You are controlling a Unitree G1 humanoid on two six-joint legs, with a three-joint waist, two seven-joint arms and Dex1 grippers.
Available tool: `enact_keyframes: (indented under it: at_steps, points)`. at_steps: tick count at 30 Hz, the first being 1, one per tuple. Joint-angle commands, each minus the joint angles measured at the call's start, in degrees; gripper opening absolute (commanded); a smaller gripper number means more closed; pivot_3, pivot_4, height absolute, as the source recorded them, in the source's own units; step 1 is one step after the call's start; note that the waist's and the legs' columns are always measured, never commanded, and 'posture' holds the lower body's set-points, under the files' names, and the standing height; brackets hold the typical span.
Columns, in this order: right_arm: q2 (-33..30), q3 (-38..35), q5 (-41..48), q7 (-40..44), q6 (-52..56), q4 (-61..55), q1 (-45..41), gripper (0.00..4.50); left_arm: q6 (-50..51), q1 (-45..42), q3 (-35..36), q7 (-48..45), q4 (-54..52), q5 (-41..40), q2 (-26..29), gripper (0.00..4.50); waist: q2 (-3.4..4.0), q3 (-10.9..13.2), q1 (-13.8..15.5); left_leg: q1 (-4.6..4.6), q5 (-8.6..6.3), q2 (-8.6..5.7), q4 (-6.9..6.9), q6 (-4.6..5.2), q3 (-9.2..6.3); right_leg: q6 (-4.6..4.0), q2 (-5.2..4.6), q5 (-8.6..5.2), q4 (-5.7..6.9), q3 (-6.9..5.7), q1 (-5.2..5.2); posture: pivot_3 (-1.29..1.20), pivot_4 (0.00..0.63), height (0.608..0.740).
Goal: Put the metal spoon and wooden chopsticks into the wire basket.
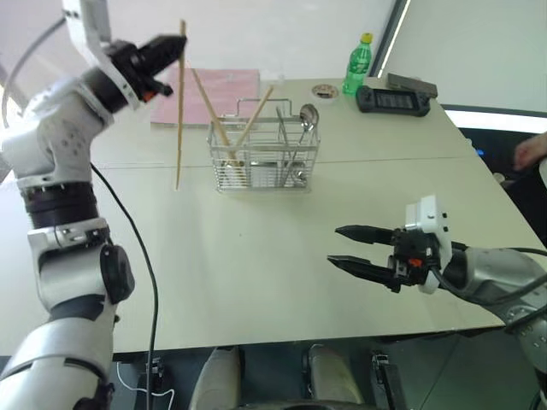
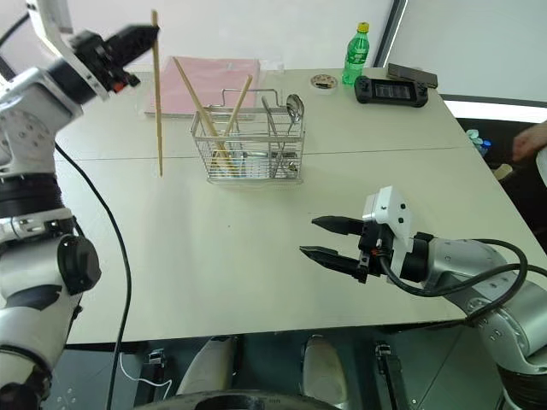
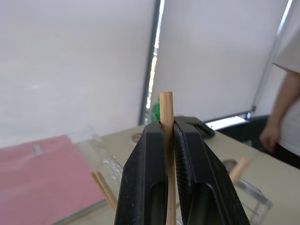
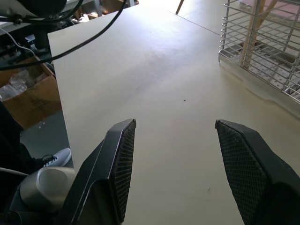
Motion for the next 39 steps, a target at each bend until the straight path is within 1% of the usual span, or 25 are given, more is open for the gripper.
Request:
enact_keyframes:
  at_steps: [1,7,11,16,21,27,34,38,39]
  points:
    - [0.3,0.0,0.3,-0.3,-0.5,-0.4,-1.6,2.81,-7.1,-5.3,0.0,1.7,5.6,0.2,-2.7,0.03,-0.02,0.0,0.5,0.0,0.0,-0.01,0.02,0.0,0.0,0.0,0.0,0.0,-0.02,-0.01,0.04,0.0,0.15,0.731]
    - [0.5,-0.2,0.7,-1.6,0.1,-0.9,-2.1,2.81,-16.4,-12.1,-0.7,2.4,16.4,1.0,-7.2,0.03,-0.05,0.0,1.2,-0.06,-0.01,-0.04,0.07,-0.02,0.01,0.0,-0.01,0.02,-0.15,0.0,0.07,0.0,0.15,0.731]
    - [0.7,-1.2,1.6,-3.3,0.5,-2.4,-0.5,2.81,-21.3,-16.9,-1.3,1.3,23.7,1.9,-9.4,0.03,-0.06,0.0,1.1,-0.08,-0.01,-0.04,0.06,-0.02,0.02,0.02,-0.02,0.02,-0.16,0.0,0.05,0.0,0.15,0.731]
    - [1.0,-1.6,2.2,-5.0,0.5,-3.5,0.7,2.81,-26.4,-22.4,-1.0,-0.1,31.5,3.0,-9.6,0.03,-0.12,0.1,1.3,-0.09,-0.01,-0.04,0.07,-0.02,0.02,0.03,-0.01,0.03,-0.16,-0.01,0.05,0.0,0.15,0.731]
    - [1.3,-1.3,2.9,-6.4,0.6,-4.1,0.7,2.81,-29.8,-25.9,-1.0,-0.8,36.8,3.7,-9.6,0.03,-0.11,0.1,1.3,-0.09,-0.01,-0.04,0.06,-0.02,0.02,0.03,-0.02,0.03,-0.16,-0.02,0.04,0.0,0.15,0.731]
    - [1.3,-1.9,4.6,-8.2,1.0,-4.6,0.3,2.81,-32.7,-23.4,-3.8,-4.0,36.7,6.1,-11.5,0.03,-0.11,0.1,1.3,-0.1,-0.01,-0.04,0.06,-0.02,0.02,0.03,-0.02,0.03,-0.16,-0.01,0.04,0.0,0.15,0.731]
    - [1.1,-2.4,5.6,-8.7,0.7,-4.2,0.1,2.81,-32.2,-17.9,-3.7,-3.6,32.7,4.9,-13.1,0.03,-0.12,0.1,1.2,-0.09,-0.01,-0.04,0.06,-0.02,0.01,0.03,-0.02,0.04,-0.13,-0.01,0.03,0.0,0.15,0.731]
    - [1.8,-2.6,5.9,-9.6,0.2,-3.2,-1.4,2.81,-30.3,-15.7,-2.6,-2.1,29.8,3.1,-13.5,1.6,-0.11,0.1,1.2,-0.09,-0.01,-0.04,0.06,-0.02,0.01,0.04,-0.02,0.04,-0.13,-0.01,0.03,0.0,0.15,0.731]
    - [2.0,-2.7,5.7,-9.8,0.0,-3.0,-1.7,2.81,-29.7,-15.1,-2.4,-1.8,28.9,2.8,-13.5,2.13,-0.11,0.1,1.2,-0.09,-0.01,-0.04,0.06,-0.02,0.01,0.04,-0.02,0.04,-0.13,-0.01,0.03,0.0,0.15,0.731]
